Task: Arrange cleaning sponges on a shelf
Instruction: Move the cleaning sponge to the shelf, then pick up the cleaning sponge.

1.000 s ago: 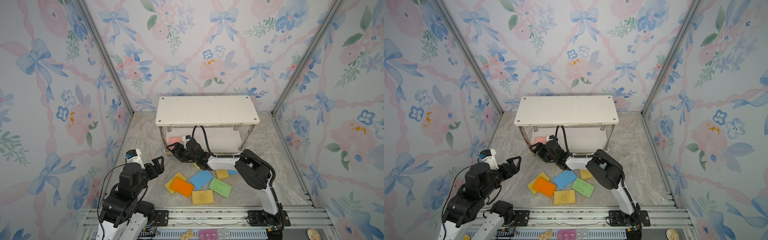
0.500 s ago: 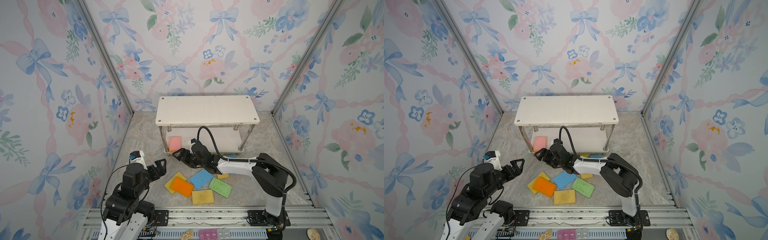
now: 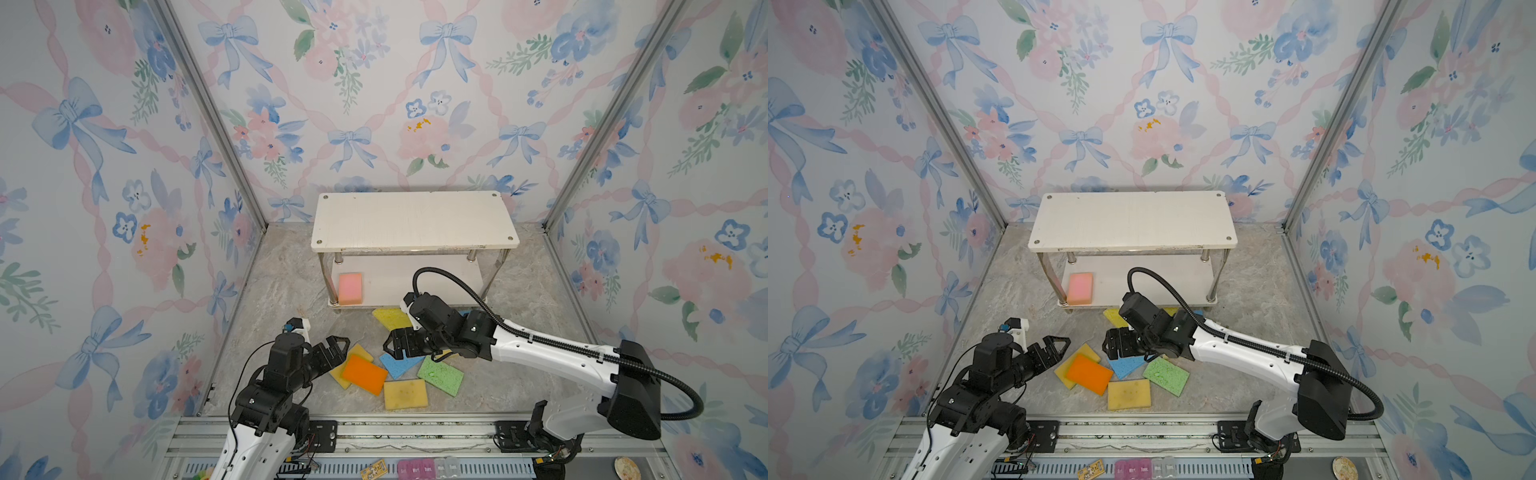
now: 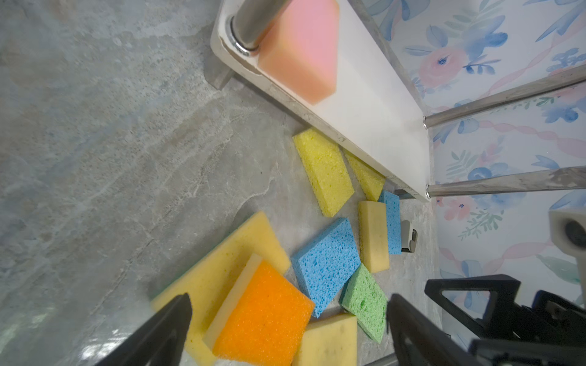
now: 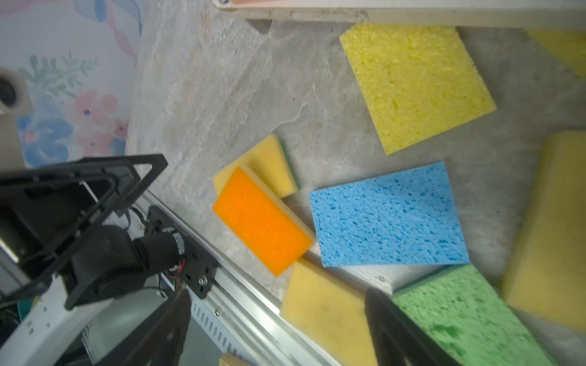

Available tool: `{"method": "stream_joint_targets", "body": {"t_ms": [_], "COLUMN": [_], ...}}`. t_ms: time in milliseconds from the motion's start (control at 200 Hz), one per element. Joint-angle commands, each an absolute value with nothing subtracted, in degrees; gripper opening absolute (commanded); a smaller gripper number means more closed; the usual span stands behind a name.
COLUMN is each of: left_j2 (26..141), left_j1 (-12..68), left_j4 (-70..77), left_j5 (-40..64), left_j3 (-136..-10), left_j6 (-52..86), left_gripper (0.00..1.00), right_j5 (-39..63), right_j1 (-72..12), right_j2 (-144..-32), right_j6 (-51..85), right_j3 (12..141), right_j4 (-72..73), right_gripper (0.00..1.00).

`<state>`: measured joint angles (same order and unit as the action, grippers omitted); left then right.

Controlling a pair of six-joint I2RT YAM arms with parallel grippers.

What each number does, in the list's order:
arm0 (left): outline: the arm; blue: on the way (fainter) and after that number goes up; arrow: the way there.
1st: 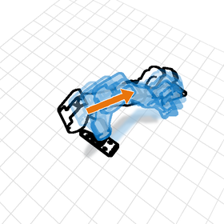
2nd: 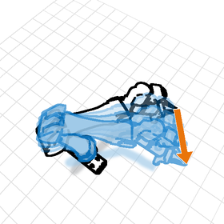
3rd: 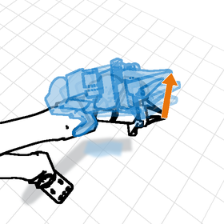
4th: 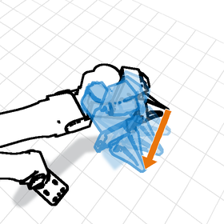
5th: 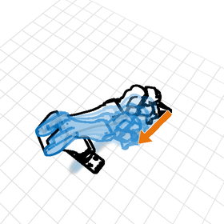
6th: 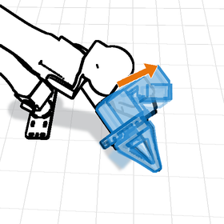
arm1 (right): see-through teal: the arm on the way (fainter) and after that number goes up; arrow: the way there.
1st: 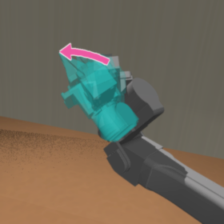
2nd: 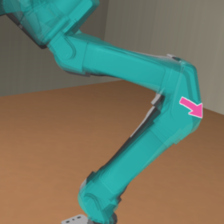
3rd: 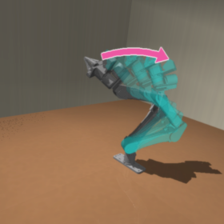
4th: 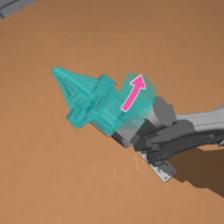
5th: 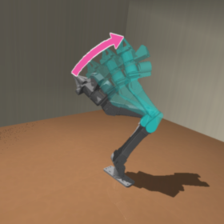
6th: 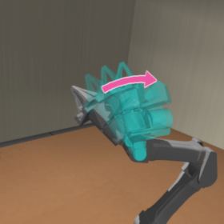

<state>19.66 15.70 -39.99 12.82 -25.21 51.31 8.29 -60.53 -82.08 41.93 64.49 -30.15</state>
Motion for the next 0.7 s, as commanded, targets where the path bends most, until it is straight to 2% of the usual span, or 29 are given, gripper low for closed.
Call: {"method": "stream_joint_targets", "body": {"t_ms": [0,135,330,475,695], "left_j2": [18.90,19.85,20.34,17.93,21.41], "left_j1": [15.56,15.50,15.53,15.56,15.43], "left_j4": [-37.75,-37.62,-38.92,-39.98,-40.83], "left_j5": [13.48,13.20,15.03,13.89,11.34], "left_j3": [-24.26,-24.02,-26.85,-27.86,-32.09], "left_j6": [55.80,60.32,61.97,64.41,62.19], "left_gripper": [0.98,0.98,0.98,0.98,0.98], "right_j5": [14.06,16.52,20.77,16.56,8.17], "right_j1": [-60.62,-61.93,-63.39,-66.26,-69.93], "right_j2": [-80.78,-82.23,-91.63,-97.54,-103.57], "right_j6": [27.05,19.51,13.28,10.17,7.04], "right_j3": [65.74,66.91,72.22,76.59,80.82], "right_j4": [-41.81,-39.84,-37.99,-38.03,-37.27], "right_gripper": [0.93,1.00,1.00,1.00,0.97]}}
